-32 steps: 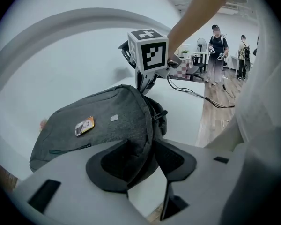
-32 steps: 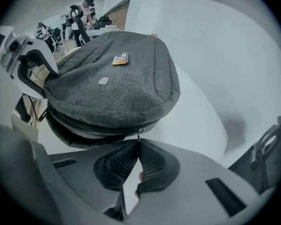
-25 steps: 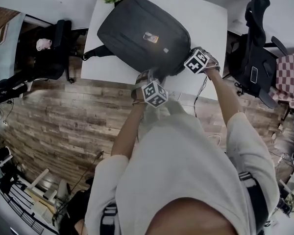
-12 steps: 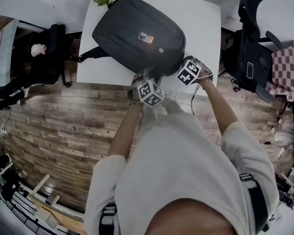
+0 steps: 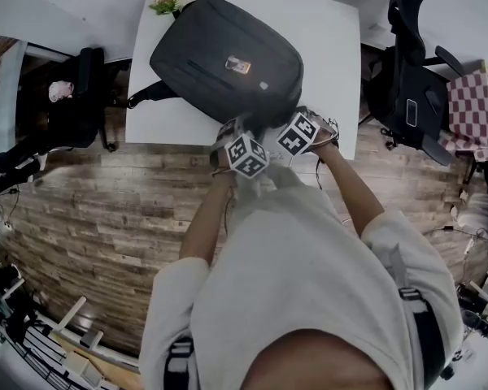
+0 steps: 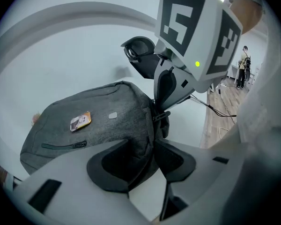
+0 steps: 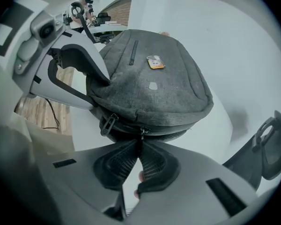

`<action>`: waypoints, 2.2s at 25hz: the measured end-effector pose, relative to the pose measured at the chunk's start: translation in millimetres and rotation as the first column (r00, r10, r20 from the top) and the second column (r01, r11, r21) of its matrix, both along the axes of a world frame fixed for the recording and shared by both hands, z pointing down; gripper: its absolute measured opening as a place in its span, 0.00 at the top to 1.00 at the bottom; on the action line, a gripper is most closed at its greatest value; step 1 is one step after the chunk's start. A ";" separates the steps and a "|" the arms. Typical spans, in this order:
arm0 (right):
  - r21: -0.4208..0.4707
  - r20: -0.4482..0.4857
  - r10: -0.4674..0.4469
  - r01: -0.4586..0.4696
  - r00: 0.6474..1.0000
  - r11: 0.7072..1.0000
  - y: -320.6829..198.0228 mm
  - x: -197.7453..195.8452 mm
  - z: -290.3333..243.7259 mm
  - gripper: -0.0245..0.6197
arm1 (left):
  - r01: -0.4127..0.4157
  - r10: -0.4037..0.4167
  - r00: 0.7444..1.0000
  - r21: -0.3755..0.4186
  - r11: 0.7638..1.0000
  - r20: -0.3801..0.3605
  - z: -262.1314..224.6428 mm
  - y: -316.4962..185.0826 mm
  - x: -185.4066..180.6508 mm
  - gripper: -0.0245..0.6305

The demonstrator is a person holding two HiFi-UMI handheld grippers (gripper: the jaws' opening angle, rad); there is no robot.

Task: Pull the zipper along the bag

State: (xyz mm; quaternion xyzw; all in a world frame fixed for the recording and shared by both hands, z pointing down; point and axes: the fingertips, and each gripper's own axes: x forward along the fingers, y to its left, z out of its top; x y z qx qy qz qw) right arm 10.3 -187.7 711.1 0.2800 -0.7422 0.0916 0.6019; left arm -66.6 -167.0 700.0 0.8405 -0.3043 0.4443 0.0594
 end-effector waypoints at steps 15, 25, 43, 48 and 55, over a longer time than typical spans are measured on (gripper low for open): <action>0.056 0.345 0.241 -0.276 0.907 0.959 -6.3 16.9 -24.3 0.75 | 0.071 -0.063 0.989 0.056 0.996 -0.133 -34.6 6.6 -15.3 0.64; 0.153 0.657 0.212 -0.404 0.724 0.902 -47.6 -8.1 -125.0 0.83 | 0.479 -0.394 0.808 0.098 0.872 -0.438 -119.4 -22.0 -98.7 0.80; 0.390 0.794 -0.086 -0.397 0.601 0.831 -111.8 -62.6 -277.5 0.94 | 0.716 -0.474 0.652 0.275 0.642 -0.591 -249.9 -54.3 -222.6 0.92; 0.410 0.799 -0.113 -0.398 0.590 0.821 -114.3 -69.2 -292.5 0.94 | 0.727 -0.472 0.643 0.288 0.623 -0.602 -263.6 -56.0 -230.2 0.92; 0.411 0.802 -0.121 -0.392 0.585 0.823 -113.2 -69.5 -293.3 0.94 | 0.725 -0.469 0.646 0.293 0.623 -0.602 -263.1 -56.2 -225.0 0.92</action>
